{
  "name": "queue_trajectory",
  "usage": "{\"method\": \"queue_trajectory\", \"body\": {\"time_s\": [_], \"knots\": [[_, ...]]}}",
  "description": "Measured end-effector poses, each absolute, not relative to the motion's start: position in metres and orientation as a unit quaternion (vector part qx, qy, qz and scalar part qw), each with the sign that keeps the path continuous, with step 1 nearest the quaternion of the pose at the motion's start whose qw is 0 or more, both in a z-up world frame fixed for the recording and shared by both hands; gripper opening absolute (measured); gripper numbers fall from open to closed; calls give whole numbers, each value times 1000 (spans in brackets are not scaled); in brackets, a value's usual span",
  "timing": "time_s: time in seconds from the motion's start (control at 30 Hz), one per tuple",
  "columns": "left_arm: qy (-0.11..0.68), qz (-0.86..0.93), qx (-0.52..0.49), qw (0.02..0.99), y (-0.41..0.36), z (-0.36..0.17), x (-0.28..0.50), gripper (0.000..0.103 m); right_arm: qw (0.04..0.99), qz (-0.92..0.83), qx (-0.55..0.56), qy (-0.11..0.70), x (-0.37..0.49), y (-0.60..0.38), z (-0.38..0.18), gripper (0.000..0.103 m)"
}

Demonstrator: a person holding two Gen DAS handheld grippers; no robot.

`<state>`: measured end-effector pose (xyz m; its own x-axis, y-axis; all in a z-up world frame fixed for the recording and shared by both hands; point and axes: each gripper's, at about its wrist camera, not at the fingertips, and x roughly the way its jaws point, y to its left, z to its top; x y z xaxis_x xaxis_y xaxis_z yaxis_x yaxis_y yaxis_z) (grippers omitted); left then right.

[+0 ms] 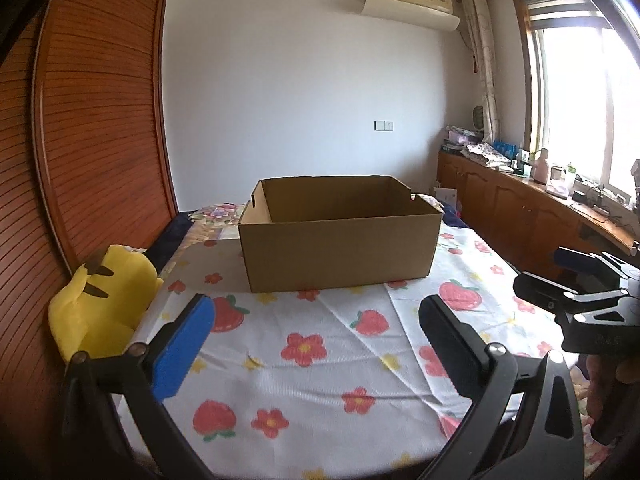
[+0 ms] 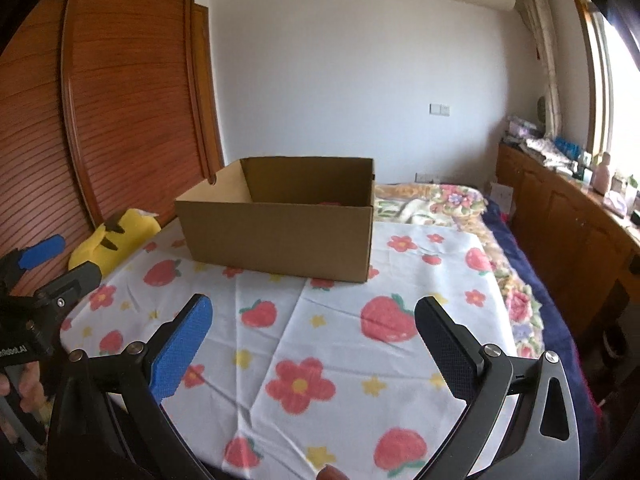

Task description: Organize snacks

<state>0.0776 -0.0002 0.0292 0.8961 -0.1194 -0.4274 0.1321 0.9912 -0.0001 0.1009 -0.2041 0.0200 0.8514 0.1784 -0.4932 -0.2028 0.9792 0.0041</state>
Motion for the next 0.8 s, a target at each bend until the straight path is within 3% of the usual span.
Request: {"method": "queue_trajectory", "body": {"time_s": [0.8], "knots": [[190,-54,24,980,9,29,-5,103,977,91,-7,192,-13,-215,28,103]]}}
